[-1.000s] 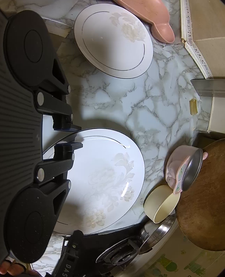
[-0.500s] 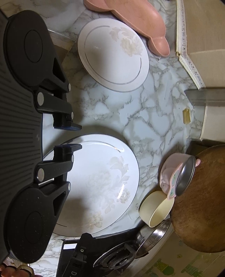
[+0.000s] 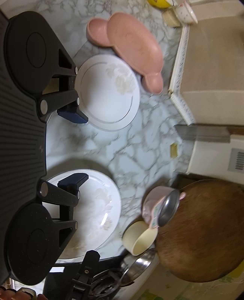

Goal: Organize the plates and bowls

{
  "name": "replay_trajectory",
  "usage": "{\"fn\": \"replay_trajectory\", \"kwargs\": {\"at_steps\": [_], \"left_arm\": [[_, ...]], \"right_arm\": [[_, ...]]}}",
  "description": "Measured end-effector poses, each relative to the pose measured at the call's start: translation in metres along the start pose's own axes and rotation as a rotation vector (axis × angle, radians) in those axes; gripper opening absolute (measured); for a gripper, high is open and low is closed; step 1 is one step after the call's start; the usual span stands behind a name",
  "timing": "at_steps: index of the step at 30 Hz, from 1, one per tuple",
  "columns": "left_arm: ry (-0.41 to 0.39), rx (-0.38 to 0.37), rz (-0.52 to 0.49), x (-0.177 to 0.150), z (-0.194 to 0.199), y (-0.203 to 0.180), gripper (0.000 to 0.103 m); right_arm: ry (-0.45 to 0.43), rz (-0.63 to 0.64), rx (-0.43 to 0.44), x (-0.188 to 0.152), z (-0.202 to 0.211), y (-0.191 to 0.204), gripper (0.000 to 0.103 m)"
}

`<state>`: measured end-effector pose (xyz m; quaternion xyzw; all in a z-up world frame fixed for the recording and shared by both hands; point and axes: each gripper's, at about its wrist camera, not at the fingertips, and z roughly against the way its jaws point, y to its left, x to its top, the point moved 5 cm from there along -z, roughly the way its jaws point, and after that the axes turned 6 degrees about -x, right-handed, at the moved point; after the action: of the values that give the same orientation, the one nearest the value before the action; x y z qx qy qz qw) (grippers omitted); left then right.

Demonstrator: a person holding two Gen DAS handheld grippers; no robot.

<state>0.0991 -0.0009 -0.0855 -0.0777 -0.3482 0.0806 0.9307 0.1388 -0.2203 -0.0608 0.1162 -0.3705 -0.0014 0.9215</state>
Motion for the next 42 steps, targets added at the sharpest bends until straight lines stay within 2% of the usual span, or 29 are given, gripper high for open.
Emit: {"fn": "replay_trajectory", "kwargs": {"at_steps": [2,4,9,18,23,26,34,42], "left_arm": [[-0.019,0.014,0.003,0.003,0.006,0.005,0.059],[-0.042,0.024,0.008,0.005,0.012,0.012,0.067],[-0.087,0.049,0.03,0.012,0.022,0.037,0.076],[-0.095,0.11,0.125,0.016,0.027,0.105,0.076],[-0.067,0.136,0.197,0.013,0.021,0.141,0.076],[-0.042,0.121,0.252,0.01,0.014,0.155,0.076],[0.015,0.093,0.333,0.003,-0.004,0.166,0.076],[0.039,0.089,0.373,0.004,-0.018,0.166,0.075]], "right_arm": [[-0.01,0.024,0.016,0.003,0.001,0.009,0.083],[-0.02,0.038,0.03,0.006,0.001,0.018,0.087],[-0.062,0.087,0.084,0.012,0.002,0.049,0.103],[-0.016,0.208,0.148,0.015,-0.027,0.118,0.103],[0.03,0.251,0.163,0.016,-0.053,0.149,0.103],[0.066,0.269,0.169,0.016,-0.07,0.163,0.103],[0.225,0.265,0.178,0.018,-0.124,0.182,0.097],[0.341,0.276,0.206,0.016,-0.157,0.188,0.085]]}}
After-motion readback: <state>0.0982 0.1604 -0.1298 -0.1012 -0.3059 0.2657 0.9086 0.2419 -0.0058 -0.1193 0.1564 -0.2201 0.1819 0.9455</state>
